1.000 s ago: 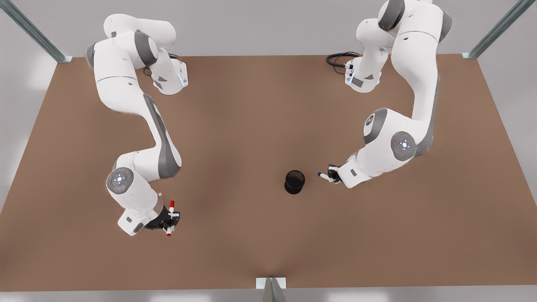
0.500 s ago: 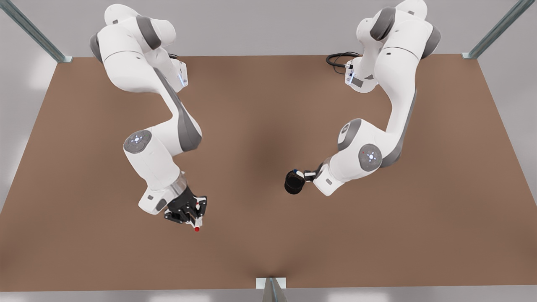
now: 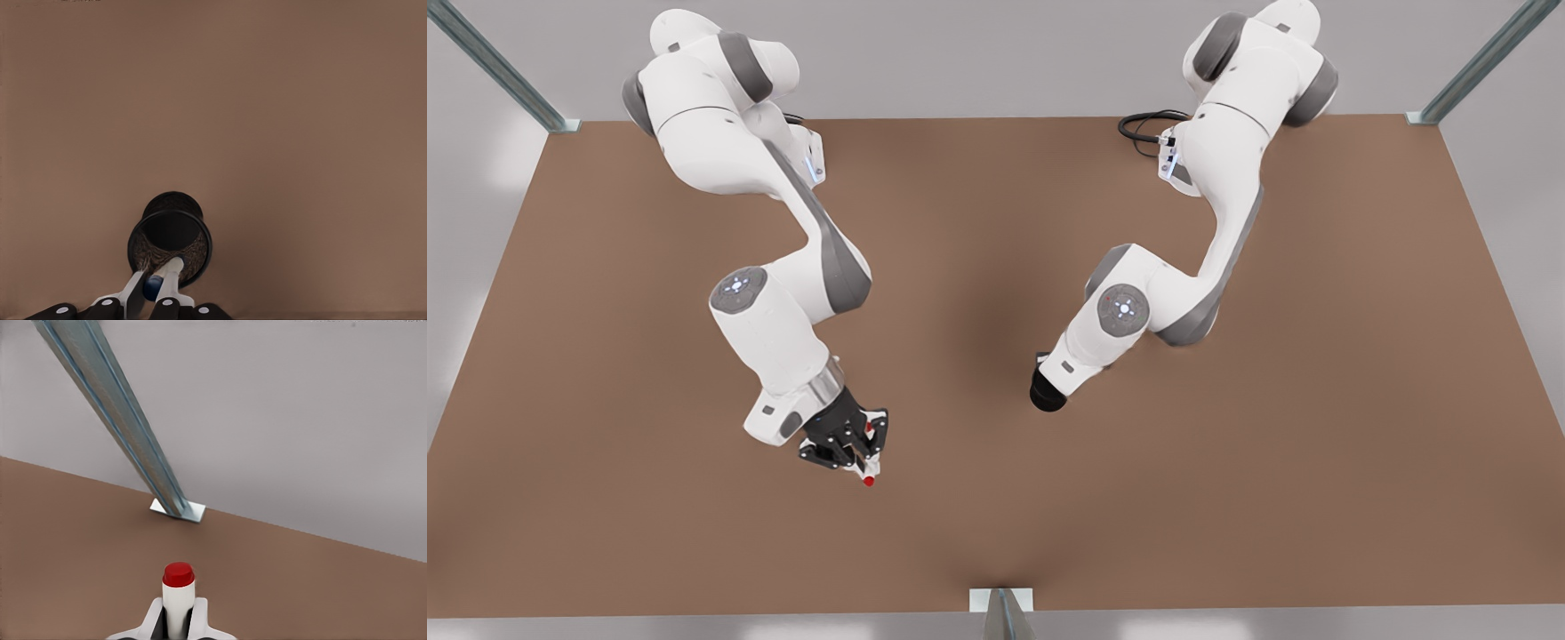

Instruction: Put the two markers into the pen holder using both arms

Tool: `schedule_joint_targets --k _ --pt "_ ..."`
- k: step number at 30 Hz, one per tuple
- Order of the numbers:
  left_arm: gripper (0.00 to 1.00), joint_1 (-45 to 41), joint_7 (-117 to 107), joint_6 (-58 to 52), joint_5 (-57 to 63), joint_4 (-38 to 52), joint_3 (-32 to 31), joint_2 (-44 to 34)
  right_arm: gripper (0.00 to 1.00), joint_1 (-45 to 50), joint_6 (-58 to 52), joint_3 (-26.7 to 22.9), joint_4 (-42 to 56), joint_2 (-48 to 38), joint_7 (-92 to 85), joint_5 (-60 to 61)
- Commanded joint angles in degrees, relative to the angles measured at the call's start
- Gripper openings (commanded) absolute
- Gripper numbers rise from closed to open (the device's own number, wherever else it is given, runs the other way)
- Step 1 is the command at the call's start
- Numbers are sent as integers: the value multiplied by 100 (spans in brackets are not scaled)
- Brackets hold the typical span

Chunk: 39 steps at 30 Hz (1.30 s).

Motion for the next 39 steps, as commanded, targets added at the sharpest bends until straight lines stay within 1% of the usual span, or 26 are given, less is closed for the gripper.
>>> schedule_joint_targets --k 1,5,6,7,9,10,11,12,13,14,15,16,19,23,28,30,32,33,34,35,37,39 --pt "100 -136 -599 33 649 -102 -6 -55 21 2 214 56 4 -3 453 -82" --pt "100 -84 -555 -64 649 -234 -24 -230 21 2 241 127 4 -3 462 -82" --pt "100 127 -345 -494 658 -128 -24 -292 21 2 258 162 4 -3 462 -82" --pt "100 558 332 -977 614 -14 -50 -371 21 -7 399 215 4 -3 462 -82" --pt "100 1173 1290 -2268 649 495 -50 -362 21 19 408 241 4 6 471 -82" --pt "100 1656 1659 -2937 693 873 -50 -380 21 116 592 241 4 14 514 -73" --pt "100 2113 2282 -3104 658 900 -59 -730 21 300 732 241 4 14 813 -81" --pt "100 2149 2363 -3122 667 900 -15 -1028 21 353 812 241 4 41 875 -90" --pt "100 2378 2372 -3394 675 900 -32 -1425 21 467 953 241 4 67 936 -82" --pt "100 2290 2372 -3500 649 891 133 -1644 21 564 1084 241 4 76 1024 -82" --pt "100 2070 2381 -3474 422 847 468 -1865 21 696 1172 241 4 93 1165 -82" --pt "100 2096 2451 -3456 289 804 477 -1979 21 722 1321 241 4 137 1174 -82" --pt "100 2131 2477 -3483 253 803 451 -1865 21 994 1550 206 12 216 1402 -90" --pt "100 2096 2425 -3474 218 786 451 -1751 21 1285 1577 144 39 243 1464 -99" --pt "100 2088 2460 -3377 236 803 433 -1663 21 1724 1814 -93 65 269 1675 -108" --pt "100 2088 2460 -3368 245 803 433 -1628 21 2006 1867 -356 56 287 1895 -108" --pt "100 2096 2451 -3368 236 803 433 -1593 21 2137 2078 -400 56 427 1921 -222" --pt "100 2096 2451 -3368 245 803 433 -1593 21 2216 2340 -505 91 559 1912 -231" --pt "100 2096 2460 -3368 245 803 433 -1593 21 2445 2526 -734 345 770 1912 -231" --pt "100 2096 2460 -3368 236 803 433 -1584 21 2656 2473 -928 1101 1226 1921 -222" --pt "100 2096 2469 -3368 236 803 433 -1575 21 2717 2535 -945 1304 1464 1921 -222" --pt "100 2105 2460 -3368 236 803 433 -1549 21 2814 2745 -1086 1331 1684 1921 -222"
